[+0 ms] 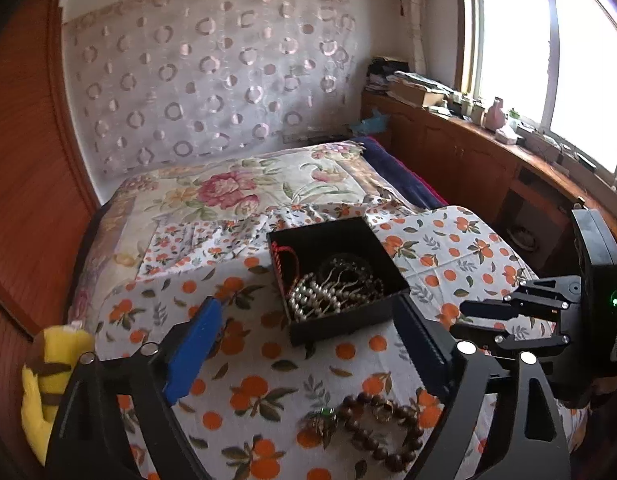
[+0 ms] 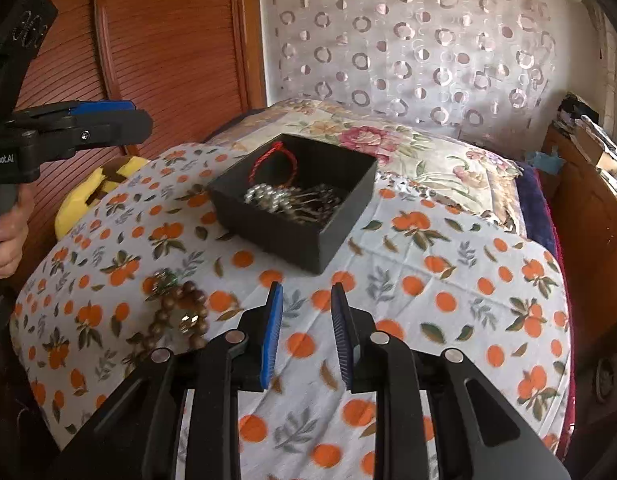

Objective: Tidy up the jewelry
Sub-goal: 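Move the right tool to the brown wooden bead bracelet and grasp it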

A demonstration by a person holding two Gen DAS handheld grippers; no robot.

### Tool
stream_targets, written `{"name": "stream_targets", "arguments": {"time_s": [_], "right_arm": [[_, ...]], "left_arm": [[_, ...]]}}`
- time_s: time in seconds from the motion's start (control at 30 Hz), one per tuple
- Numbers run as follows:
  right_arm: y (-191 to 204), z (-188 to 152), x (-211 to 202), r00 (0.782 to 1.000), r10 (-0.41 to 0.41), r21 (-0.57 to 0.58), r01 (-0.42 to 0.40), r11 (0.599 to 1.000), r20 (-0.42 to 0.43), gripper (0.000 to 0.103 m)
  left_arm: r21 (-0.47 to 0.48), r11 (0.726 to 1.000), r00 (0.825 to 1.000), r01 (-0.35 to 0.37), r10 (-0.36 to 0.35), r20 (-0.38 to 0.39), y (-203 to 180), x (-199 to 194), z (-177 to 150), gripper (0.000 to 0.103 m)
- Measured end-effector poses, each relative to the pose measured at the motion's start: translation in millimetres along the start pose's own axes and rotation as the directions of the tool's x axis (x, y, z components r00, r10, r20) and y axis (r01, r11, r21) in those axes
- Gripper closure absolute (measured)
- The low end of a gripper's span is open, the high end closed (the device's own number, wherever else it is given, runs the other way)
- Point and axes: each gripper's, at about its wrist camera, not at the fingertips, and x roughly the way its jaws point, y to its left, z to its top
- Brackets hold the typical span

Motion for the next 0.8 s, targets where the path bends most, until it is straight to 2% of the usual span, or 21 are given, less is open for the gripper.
{"name": "stream_targets", "arguments": {"time_s": [0.3, 0.5, 0.8], "right_arm": [[39, -21, 12, 0.997, 0.071, -0.013, -0.072, 0.997, -0.041, 0.076], [61, -29, 30, 0.992, 0.088, -0.040, -0.093, 0.995, -0.095, 0.076], [63, -33, 46, 0.986, 0.106, -0.016, -0.109, 0.994, -0.132, 0.076]], "left_arm": [[-0.073, 0.997, 0.999, -0.015, 0.013, -0.030, 20, -12, -52, 0.017], [-0.109, 0.994, 0.997, -0.023, 0.014, -0.080, 34, -7, -88, 0.017], [-0.119, 0.993, 0.993, -0.027, 0.013, -0.117, 42, 3, -109, 0.017]]}}
